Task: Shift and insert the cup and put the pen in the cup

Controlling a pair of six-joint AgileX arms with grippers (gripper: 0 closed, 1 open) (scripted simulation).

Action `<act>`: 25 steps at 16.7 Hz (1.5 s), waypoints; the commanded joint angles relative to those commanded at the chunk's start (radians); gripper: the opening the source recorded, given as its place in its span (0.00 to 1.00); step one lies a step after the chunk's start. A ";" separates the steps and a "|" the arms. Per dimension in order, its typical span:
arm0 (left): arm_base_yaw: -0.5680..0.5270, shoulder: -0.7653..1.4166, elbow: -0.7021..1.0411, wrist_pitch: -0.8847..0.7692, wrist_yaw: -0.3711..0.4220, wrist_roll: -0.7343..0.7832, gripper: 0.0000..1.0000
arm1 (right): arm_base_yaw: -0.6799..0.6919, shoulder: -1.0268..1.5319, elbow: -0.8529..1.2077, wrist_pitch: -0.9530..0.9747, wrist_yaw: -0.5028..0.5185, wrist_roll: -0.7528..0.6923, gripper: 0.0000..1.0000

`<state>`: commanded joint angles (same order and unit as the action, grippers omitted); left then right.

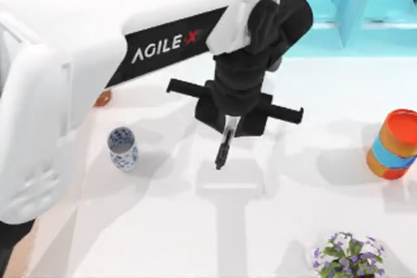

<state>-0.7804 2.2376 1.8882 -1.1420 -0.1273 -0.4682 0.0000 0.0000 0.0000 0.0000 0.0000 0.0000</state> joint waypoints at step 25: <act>0.031 -0.558 -0.830 0.916 -0.141 0.243 0.00 | 0.000 0.000 0.000 0.000 0.000 0.000 1.00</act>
<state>-0.7493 1.6791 1.0587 -0.2262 -0.2683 -0.2255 0.0000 0.0000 0.0000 0.0000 0.0000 0.0000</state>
